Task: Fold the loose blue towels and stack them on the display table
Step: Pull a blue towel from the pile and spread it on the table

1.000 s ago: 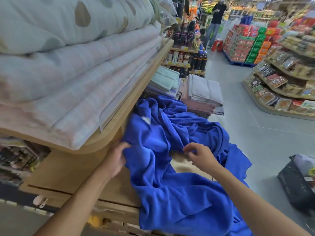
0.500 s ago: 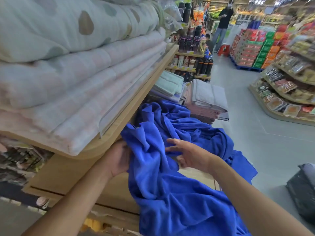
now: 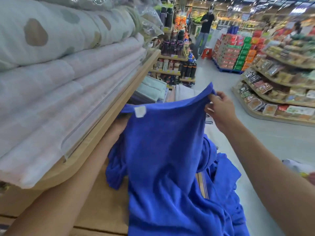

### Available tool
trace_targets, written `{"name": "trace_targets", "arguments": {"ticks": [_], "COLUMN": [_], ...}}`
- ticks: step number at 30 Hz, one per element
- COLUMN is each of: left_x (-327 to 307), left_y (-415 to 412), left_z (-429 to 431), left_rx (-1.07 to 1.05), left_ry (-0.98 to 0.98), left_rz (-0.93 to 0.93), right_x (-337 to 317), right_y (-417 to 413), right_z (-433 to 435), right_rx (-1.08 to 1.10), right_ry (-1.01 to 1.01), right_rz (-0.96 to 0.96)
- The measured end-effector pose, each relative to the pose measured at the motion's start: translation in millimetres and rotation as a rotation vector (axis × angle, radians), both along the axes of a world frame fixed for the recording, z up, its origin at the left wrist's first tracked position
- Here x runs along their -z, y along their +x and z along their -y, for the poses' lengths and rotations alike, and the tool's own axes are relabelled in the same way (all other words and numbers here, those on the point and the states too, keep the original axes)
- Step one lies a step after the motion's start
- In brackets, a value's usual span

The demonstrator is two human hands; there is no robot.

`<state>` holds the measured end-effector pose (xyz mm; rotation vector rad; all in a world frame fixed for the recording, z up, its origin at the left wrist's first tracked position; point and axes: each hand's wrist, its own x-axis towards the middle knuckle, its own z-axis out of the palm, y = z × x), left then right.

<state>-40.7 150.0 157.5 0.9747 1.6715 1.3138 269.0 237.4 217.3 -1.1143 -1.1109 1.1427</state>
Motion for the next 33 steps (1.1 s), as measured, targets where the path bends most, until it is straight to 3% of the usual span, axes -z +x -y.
{"name": "trace_targets", "arguments": {"ticks": [1,3,6,8,12,14,17,19,23,26,33], "left_x": [-6.1,-21.0,-29.1,-20.0,26.5,45.7,71.4,87.5,108.6,114.9,145.9], "left_y": [-0.1,2.6,9.9,15.3,4.4,1.9,1.6,3.3,7.8,6.2,1.0], "left_z": [-16.2,-45.6,-79.2,-87.3,-79.1,-52.9,1.5,41.8,124.6,175.7,241.1], "left_rx": [-0.002,-0.042,-0.126,-0.072,0.146,0.18,0.207,0.242,0.326,0.534,0.847], "left_ry": [-0.083,-0.056,0.05,0.066,0.037,0.158,0.334,0.333,0.091,-0.144,-0.809], "left_rz": [-0.059,-0.071,0.072,0.152,-0.258,-0.472,-0.629,-0.677,-0.479,-0.273,-0.384], "right_x": [-10.3,-24.9,-22.5,-6.1,27.6,42.3,66.3,87.1,137.6,177.4,229.2], "right_y": [1.0,1.9,2.3,2.6,11.4,16.4,15.2,9.9,-7.8,-19.0,-19.4], "right_z": [-13.1,-39.5,-71.7,-83.4,-70.1,-48.7,7.7,56.7,153.7,198.9,222.9], "right_rx": [0.039,0.107,0.115,0.068,-0.109,-0.146,-0.165,-0.242,-0.564,-0.742,-0.672], "right_ry": [0.028,0.072,0.055,0.014,-0.021,0.077,0.268,0.378,0.324,0.257,0.285], "right_rz": [0.008,0.033,0.089,0.221,0.649,0.807,1.033,1.093,1.056,1.108,1.151]}}
